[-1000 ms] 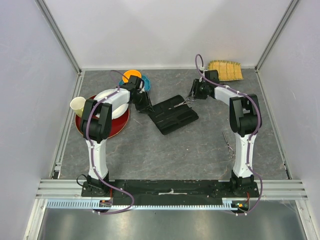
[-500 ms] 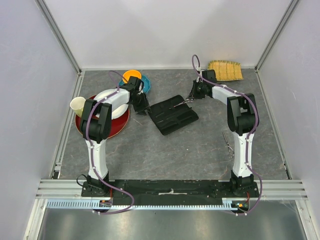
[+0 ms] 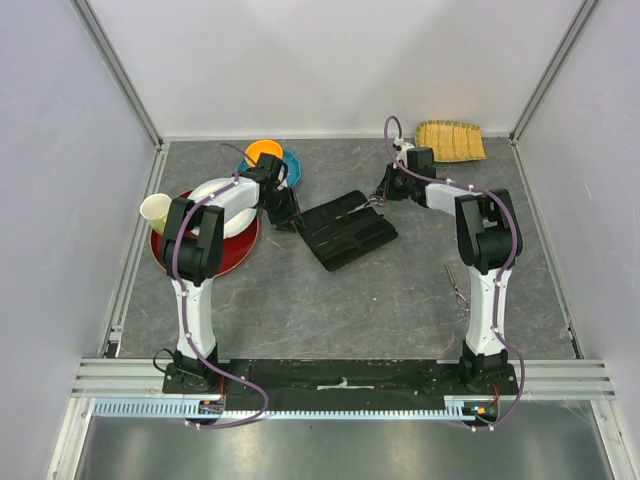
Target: Sort the hair-cutting tools
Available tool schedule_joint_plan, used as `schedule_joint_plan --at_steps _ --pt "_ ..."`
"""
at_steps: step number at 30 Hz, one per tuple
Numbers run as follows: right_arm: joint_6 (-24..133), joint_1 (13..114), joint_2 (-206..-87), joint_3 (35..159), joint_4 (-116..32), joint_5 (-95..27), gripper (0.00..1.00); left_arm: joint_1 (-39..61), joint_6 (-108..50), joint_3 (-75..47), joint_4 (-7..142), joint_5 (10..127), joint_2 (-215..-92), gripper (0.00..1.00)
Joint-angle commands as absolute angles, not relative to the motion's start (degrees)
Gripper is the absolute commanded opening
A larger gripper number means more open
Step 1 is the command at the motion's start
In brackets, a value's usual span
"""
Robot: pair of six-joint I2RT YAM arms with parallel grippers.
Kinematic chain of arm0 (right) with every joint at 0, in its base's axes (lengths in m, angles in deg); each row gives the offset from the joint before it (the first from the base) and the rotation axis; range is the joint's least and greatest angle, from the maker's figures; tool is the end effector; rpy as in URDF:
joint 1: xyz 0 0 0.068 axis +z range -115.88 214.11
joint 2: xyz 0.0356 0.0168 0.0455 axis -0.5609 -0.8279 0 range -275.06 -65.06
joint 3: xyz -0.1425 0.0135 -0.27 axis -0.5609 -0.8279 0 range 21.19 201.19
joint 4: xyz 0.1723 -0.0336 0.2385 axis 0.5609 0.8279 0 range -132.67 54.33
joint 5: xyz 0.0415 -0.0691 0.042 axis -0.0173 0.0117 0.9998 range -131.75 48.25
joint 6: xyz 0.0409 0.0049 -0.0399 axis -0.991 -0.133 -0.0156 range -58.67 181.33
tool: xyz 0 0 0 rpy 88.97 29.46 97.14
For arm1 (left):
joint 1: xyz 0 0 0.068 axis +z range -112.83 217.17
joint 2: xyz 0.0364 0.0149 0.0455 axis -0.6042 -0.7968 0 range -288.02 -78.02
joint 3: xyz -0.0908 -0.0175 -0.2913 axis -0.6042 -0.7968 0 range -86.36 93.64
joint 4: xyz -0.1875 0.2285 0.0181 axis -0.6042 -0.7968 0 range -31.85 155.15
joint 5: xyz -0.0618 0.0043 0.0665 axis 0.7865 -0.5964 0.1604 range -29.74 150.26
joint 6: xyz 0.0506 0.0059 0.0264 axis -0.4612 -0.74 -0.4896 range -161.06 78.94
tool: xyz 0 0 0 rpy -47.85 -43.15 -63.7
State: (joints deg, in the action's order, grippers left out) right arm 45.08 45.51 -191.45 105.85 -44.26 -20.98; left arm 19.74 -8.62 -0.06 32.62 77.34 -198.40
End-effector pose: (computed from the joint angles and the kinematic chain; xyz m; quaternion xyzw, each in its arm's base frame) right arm 0.5190 0.1193 0.1383 -0.0381 0.8944 0.2579 0.3635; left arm 0.4565 -0.1559 0.1587 -0.0966 0.9640 -0.2163 0.1205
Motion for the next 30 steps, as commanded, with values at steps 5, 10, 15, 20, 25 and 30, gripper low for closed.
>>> schedule_joint_plan --at_steps 5,10,15,20,25,30 --pt "46.4 46.6 -186.3 98.6 -58.0 -17.4 0.04 19.8 -8.5 2.1 32.6 79.5 -199.9 0.46" --pt "46.2 46.9 -185.4 97.2 -59.9 -16.4 0.13 19.8 -8.3 2.8 32.6 79.4 -200.5 0.46" --pt "46.1 46.9 -185.0 96.8 -60.1 -14.3 0.13 19.8 -8.1 3.3 32.5 79.7 -201.2 0.46" --pt "46.0 47.3 -184.9 95.5 -61.9 -12.4 0.1 19.8 -8.0 3.5 32.6 79.9 -201.3 0.46" --pt "46.0 47.6 -185.8 95.5 -63.0 -9.7 0.05 19.8 -7.8 4.1 32.6 80.4 -202.0 0.46" --pt "44.9 47.9 -185.8 95.3 -63.3 -9.3 0.04 19.8 -7.6 4.4 32.5 81.1 -202.6 0.46"
